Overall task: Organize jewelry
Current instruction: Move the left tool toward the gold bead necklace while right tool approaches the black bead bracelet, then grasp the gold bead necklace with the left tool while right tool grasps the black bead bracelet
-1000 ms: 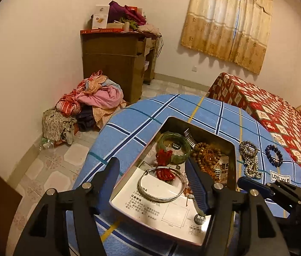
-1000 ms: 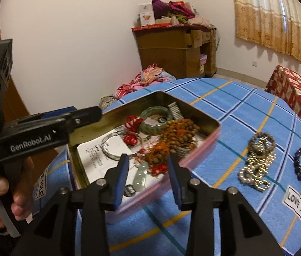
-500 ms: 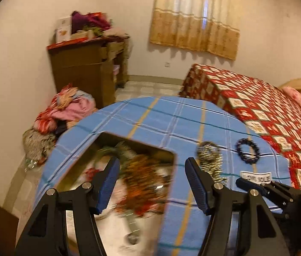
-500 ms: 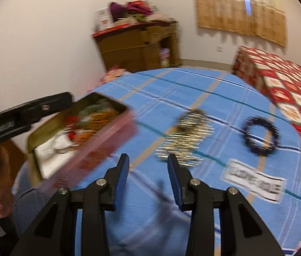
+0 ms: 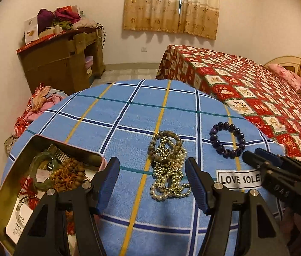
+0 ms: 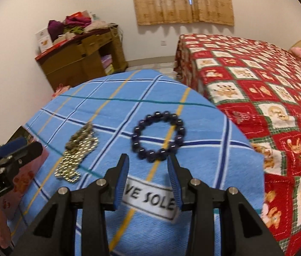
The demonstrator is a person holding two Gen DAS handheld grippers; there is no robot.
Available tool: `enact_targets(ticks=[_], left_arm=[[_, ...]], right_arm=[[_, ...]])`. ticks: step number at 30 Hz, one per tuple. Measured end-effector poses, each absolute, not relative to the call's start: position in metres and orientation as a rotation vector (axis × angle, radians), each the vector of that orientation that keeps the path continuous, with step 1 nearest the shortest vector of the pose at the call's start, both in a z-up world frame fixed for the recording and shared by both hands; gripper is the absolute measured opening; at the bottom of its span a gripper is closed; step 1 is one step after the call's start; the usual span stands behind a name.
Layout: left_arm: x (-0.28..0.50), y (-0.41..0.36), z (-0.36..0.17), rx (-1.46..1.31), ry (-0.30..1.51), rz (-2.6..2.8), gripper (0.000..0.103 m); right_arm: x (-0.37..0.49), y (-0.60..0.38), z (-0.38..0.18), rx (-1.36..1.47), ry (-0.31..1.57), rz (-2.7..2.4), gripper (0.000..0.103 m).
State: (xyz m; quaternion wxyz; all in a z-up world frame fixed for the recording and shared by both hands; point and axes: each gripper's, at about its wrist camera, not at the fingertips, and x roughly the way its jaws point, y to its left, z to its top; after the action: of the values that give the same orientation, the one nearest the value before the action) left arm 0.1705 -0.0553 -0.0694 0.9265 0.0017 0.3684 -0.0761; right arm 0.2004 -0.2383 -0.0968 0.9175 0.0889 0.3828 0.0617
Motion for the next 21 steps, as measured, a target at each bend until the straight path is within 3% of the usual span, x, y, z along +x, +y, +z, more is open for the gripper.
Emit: enact_targets(ticks=[3, 5, 18, 21], left_arm=[[0.173, -0.056, -0.075, 0.022, 0.767, -0.153, 0.058], [0.175, -0.057, -0.079, 0.03, 0.783, -0.159, 0.049], [0.208, -0.095, -0.092, 0.078, 0.795, -0.206, 0.048], [0.219, -0.098, -0.105, 0.081, 0.836, -0.211, 0.028]], right_arm=[[0.202, -0.243, -0.1, 0.208, 0.803, 0.121, 0.04], [0.204, -0.245, -0.102, 0.216, 0.817, 0.117, 0.04], [0.234, -0.247, -0.099, 0.154, 0.817, 0.045, 0.041], [0.246, -0.247, -0.105, 0.138, 0.845, 0.03, 0.041]])
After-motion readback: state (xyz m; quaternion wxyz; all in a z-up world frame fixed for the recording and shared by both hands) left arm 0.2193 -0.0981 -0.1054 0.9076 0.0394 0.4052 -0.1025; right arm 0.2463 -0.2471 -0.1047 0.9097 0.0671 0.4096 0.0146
